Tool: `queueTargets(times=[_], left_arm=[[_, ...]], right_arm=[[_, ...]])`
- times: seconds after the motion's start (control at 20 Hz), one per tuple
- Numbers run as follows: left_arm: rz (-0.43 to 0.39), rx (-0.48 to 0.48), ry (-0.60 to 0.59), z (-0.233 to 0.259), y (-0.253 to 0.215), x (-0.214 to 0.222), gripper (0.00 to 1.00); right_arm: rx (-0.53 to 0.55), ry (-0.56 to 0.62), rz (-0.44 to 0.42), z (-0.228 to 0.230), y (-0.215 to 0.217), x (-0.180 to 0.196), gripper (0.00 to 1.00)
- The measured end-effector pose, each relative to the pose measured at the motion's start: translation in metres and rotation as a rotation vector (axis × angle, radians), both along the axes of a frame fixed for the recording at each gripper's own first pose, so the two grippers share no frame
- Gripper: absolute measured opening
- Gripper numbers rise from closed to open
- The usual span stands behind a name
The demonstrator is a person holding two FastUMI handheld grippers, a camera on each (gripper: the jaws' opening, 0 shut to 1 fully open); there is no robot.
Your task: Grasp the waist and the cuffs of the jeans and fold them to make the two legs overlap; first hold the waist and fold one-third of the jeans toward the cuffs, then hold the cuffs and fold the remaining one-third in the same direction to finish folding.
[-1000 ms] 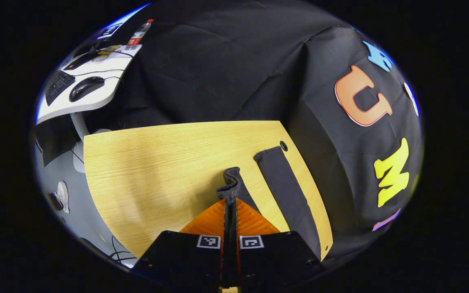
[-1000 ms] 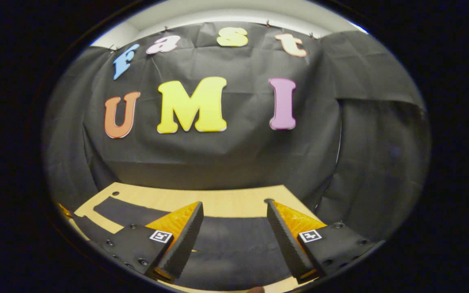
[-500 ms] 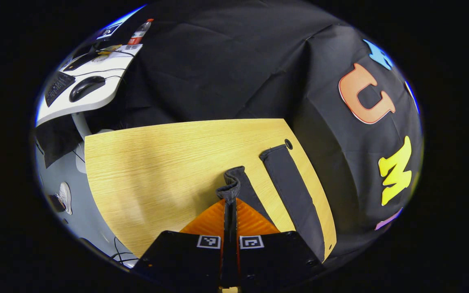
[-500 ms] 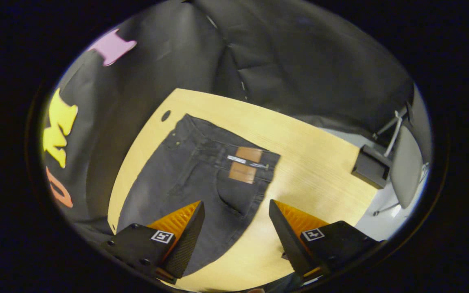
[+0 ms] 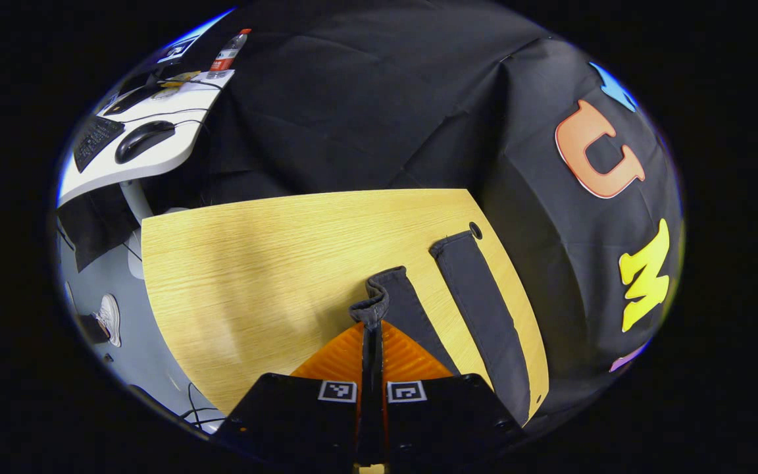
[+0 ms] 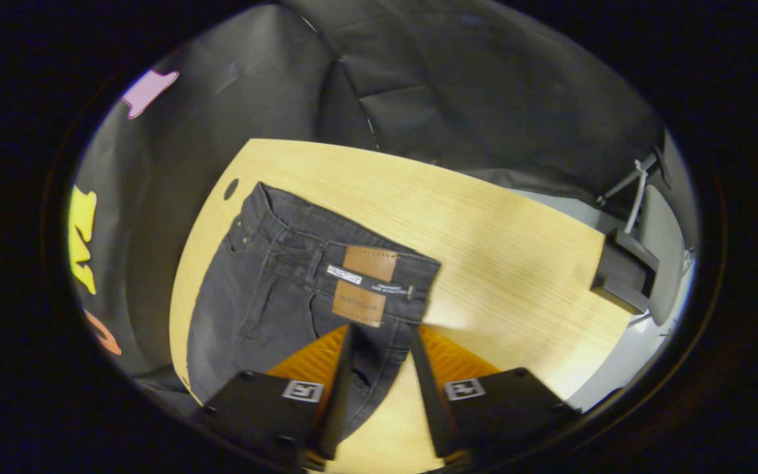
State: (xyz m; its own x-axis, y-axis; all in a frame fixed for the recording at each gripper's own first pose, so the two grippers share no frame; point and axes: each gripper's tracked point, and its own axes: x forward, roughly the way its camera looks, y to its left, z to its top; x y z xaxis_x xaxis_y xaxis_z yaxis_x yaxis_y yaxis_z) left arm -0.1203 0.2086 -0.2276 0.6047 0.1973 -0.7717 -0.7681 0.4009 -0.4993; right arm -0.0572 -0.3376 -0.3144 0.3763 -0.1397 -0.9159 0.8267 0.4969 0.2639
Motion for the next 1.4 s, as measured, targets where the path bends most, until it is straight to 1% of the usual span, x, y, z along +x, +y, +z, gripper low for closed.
queueTargets(times=[0.05, 0.1, 0.15, 0.25, 0.35, 0.4, 0.45, 0.5, 0.55, 0.6, 0.65, 0.7, 0.75, 0.8, 0.9, 0.95, 1.05, 1.1, 1.25, 1.3, 1.4], left_arm=[[0.001, -0.001, 0.001, -0.001, 0.001, 0.0, 0.03], [0.003, -0.006, 0.002, -0.003, 0.001, 0.0, 0.03], [0.011, -0.015, 0.002, -0.004, 0.002, 0.0, 0.03], [0.037, -0.044, -0.004, -0.003, 0.002, 0.001, 0.03], [0.07, -0.076, -0.016, 0.0, 0.005, 0.004, 0.03], [0.085, -0.093, -0.024, 0.002, 0.007, 0.006, 0.03], [0.099, -0.106, -0.031, 0.004, 0.009, 0.01, 0.03], [0.11, -0.118, -0.036, 0.007, 0.011, 0.014, 0.03], [0.119, -0.129, -0.04, 0.01, 0.012, 0.019, 0.03], [0.125, -0.138, -0.046, 0.013, 0.014, 0.025, 0.03], [0.127, -0.143, -0.056, 0.018, 0.016, 0.035, 0.03], [0.126, -0.143, -0.063, 0.022, 0.019, 0.045, 0.03], [0.127, -0.142, -0.067, 0.026, 0.023, 0.057, 0.03], [0.135, -0.148, -0.081, 0.03, 0.027, 0.072, 0.03], [0.137, -0.151, -0.101, 0.033, 0.034, 0.107, 0.03], [0.133, -0.144, -0.092, 0.032, 0.038, 0.122, 0.03], [0.13, -0.152, -0.067, 0.021, 0.044, 0.148, 0.03], [0.143, -0.169, -0.048, 0.015, 0.045, 0.16, 0.03], [0.213, -0.235, -0.02, 0.004, 0.048, 0.197, 0.03], [0.218, -0.248, -0.019, 0.001, 0.048, 0.212, 0.03], [0.189, -0.235, -0.012, -0.003, 0.047, 0.239, 0.03]], right_arm=[[-0.003, -0.006, -0.004, -0.002, 0.0, 0.0, 0.18], [-0.001, -0.01, 0.001, 0.0, -0.001, -0.001, 0.19], [-0.007, -0.011, 0.011, -0.002, -0.001, 0.0, 0.14], [-0.008, -0.034, 0.013, 0.003, 0.0, 0.002, 0.14], [0.027, -0.095, -0.004, 0.018, 0.003, 0.01, 0.14], [0.053, -0.125, -0.015, 0.026, 0.004, 0.014, 0.1], [0.073, -0.166, -0.027, 0.036, 0.004, 0.02, 0.14], [0.09, -0.208, -0.036, 0.047, 0.004, 0.028, 0.1], [0.102, -0.244, -0.041, 0.057, 0.006, 0.037, 0.1], [0.11, -0.276, -0.04, 0.068, 0.008, 0.048, 0.13], [0.111, -0.305, -0.034, 0.08, 0.011, 0.059, 0.13], [0.11, -0.327, -0.02, 0.089, 0.014, 0.073, 0.13], [0.107, -0.344, -0.004, 0.098, 0.018, 0.087, 0.1], [0.105, -0.364, 0.008, 0.107, 0.022, 0.103, 0.13], [0.092, -0.395, 0.03, 0.117, 0.026, 0.136, 0.13], [0.089, -0.403, 0.036, 0.119, 0.029, 0.152, 0.13], [0.089, -0.423, 0.028, 0.122, 0.032, 0.182, 0.13], [0.091, -0.43, 0.019, 0.119, 0.032, 0.197, 0.13], [0.097, -0.44, -0.01, 0.113, 0.033, 0.233, 0.13], [0.094, -0.438, -0.012, 0.109, 0.032, 0.244, 0.17], [0.088, -0.423, -0.02, 0.097, 0.029, 0.262, 0.14]])
